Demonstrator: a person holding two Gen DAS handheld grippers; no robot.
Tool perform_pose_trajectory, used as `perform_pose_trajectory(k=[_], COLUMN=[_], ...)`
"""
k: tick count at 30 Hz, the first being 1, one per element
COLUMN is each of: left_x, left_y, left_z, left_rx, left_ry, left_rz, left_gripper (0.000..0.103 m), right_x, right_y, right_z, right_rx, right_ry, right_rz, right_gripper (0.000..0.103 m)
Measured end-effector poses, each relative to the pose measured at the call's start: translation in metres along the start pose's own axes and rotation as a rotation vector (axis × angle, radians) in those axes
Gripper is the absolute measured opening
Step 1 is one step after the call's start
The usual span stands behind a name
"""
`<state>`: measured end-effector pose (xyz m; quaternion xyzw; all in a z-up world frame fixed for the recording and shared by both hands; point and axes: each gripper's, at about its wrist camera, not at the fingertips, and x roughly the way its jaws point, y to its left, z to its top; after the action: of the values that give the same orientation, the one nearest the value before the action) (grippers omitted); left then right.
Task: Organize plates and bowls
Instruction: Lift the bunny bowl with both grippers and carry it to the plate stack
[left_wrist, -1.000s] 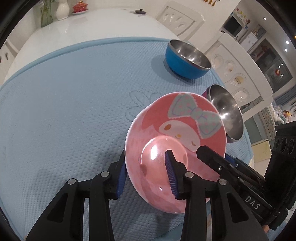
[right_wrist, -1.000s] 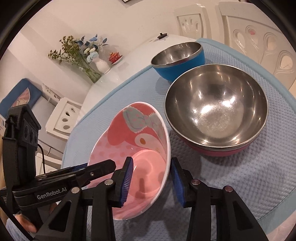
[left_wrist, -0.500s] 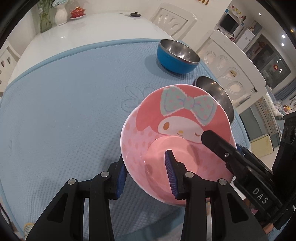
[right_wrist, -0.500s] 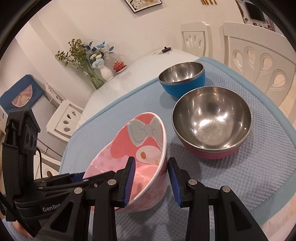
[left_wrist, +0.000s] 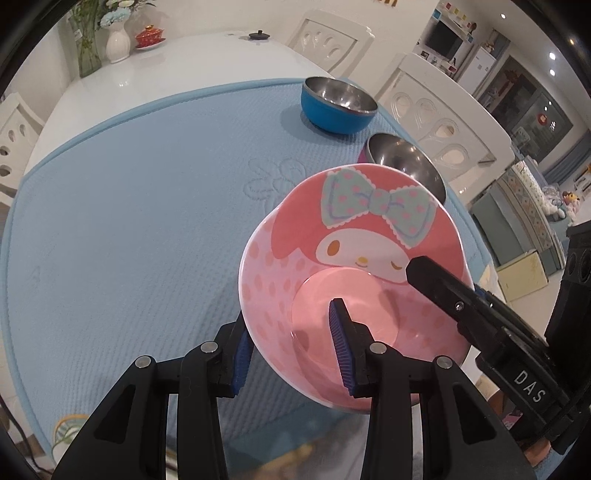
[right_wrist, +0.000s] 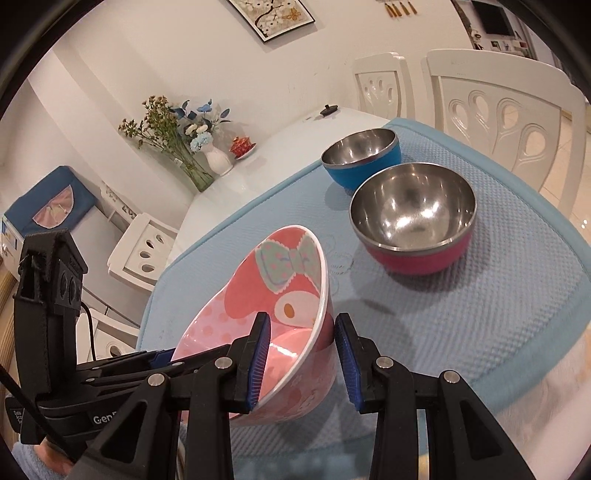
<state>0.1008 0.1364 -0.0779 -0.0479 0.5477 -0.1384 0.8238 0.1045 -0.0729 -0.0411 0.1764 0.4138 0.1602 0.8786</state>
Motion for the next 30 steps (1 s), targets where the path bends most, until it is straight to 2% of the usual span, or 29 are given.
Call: perform_pose_trajectory(k=[7,16,30], left_x=[-0.015,-0.027,-0.019], left_y=[0.008,0.011,0.030], left_z=[-0.023,-0.051,-0.084], left_rx=[-0.033,-0.023,-0.074], left_ry=[0.000,0.014,0.091], left_rz=[-0.034,-0.036,-0.051], left_gripper=[0.035,0.035,0.035], right_x=[-0.015,-0.027,-0.018], right_y=[0.016,0.030,0.037], right_z=[-0.018,-0.037,-0.072], right_rx=[-0.001,0.001,0.017], right_ry=[-0.008,-0.013,0.084], right_rz=[-0.005,-0.012,-0.005], right_gripper=[0.036,0.036,0.036])
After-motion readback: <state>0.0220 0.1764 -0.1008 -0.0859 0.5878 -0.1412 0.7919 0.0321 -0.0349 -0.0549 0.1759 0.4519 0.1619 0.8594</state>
